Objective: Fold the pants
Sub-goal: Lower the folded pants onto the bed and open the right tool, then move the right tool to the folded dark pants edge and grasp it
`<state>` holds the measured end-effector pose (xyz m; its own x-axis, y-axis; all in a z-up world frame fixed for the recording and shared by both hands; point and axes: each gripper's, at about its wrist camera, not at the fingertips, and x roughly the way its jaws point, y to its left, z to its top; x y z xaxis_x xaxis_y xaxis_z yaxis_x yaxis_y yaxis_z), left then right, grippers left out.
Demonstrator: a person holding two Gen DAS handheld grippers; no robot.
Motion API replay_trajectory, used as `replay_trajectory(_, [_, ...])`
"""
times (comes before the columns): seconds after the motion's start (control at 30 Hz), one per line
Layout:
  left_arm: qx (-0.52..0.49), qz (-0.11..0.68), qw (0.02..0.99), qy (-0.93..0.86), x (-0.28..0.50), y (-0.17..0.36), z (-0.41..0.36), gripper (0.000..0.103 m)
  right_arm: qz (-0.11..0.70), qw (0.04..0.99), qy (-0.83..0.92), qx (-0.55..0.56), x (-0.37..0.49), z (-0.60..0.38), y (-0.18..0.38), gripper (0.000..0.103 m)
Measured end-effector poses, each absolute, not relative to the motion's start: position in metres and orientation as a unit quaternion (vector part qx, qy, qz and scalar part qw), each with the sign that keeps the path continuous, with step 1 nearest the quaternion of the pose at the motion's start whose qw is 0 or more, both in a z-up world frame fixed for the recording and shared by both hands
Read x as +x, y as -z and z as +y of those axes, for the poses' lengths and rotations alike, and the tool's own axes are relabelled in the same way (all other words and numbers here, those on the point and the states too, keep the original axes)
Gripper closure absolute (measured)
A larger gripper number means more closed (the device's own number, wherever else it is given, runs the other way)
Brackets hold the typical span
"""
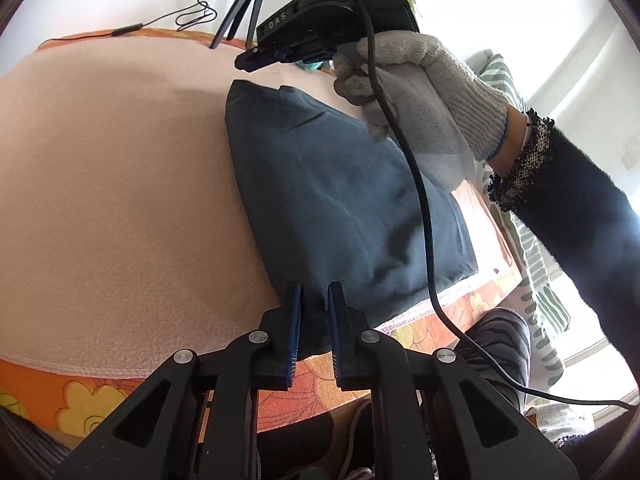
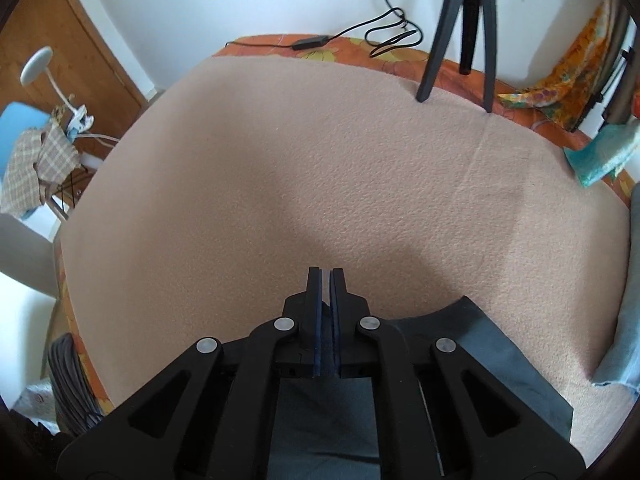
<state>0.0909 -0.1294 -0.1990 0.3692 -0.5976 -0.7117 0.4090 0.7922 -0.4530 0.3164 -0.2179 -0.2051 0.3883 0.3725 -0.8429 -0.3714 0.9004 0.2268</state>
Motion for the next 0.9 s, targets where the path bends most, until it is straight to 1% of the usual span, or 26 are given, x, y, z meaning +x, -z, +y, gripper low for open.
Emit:
replay_trajectory(0.07, [-0.094, 0.462, 0.828, 0.304, 0.089, 0.188, -0.127, 0.090, 0.493, 0.843, -0.217, 0.017, 0.307, -0.232, 0.191, 0.071])
replay_trajectory(0.13, [-0.089, 0.451, 0.836, 0.299, 0.089, 0.176, -0.125, 0.090, 0.480, 0.850, -0.216, 0.036, 0.294, -0.246, 0.176, 0.064])
replay_trajectory(0.2, [-0.082, 0.437, 0.847, 0.290, 0.089, 0.161, -0.120, 0.082, 0.468, 0.856, -0.212, 0.048, 0.279, -0.259, 0.163, 0.064])
replay_trajectory(0.23, [-0.077, 0.432, 0.852, 0.286, 0.090, 0.154, -0.119, 0.079, 0.464, 0.859, -0.211, 0.057, 0.271, -0.266, 0.157, 0.061])
replay_trajectory(0.27, [-0.071, 0.427, 0.857, 0.279, 0.090, 0.147, -0.117, 0.067, 0.458, 0.861, -0.212, 0.066, 0.263, -0.273, 0.152, 0.058])
replay_trajectory(0.3, [-0.064, 0.423, 0.863, 0.267, 0.091, 0.139, -0.114, 0.051, 0.452, 0.863, -0.213, 0.072, 0.255, -0.279, 0.147, 0.056])
replay_trajectory(0.33, [-0.059, 0.418, 0.870, 0.254, 0.091, 0.132, -0.112, 0.045, 0.446, 0.866, -0.212, 0.076, 0.246, -0.284, 0.142, 0.052])
replay_trajectory(0.37, [-0.056, 0.411, 0.877, 0.243, 0.090, 0.125, -0.110, 0.041, 0.440, 0.869, -0.212, 0.079, 0.236, -0.290, 0.138, 0.049])
replay_trajectory(0.47, [-0.038, 0.387, 0.894, 0.222, 0.086, 0.103, -0.102, 0.041, 0.428, 0.875, -0.209, 0.090, 0.214, -0.303, 0.129, 0.046])
replay_trajectory(0.6, [-0.008, 0.367, 0.910, 0.191, 0.082, 0.080, -0.094, 0.041, 0.419, 0.881, -0.194, 0.108, 0.188, -0.327, 0.122, 0.044])
replay_trajectory(0.7, [0.007, 0.361, 0.914, 0.184, 0.079, 0.066, -0.086, 0.038, 0.409, 0.888, -0.180, 0.105, 0.171, -0.339, 0.117, 0.044])
replay_trajectory(0.83, [0.027, 0.355, 0.917, 0.182, 0.073, 0.046, -0.077, 0.038, 0.400, 0.896, -0.169, 0.095, 0.152, -0.347, 0.109, 0.044])
replay_trajectory(0.9, [0.032, 0.356, 0.916, 0.184, 0.068, 0.036, -0.071, 0.038, 0.397, 0.898, -0.165, 0.095, 0.141, -0.350, 0.105, 0.041])
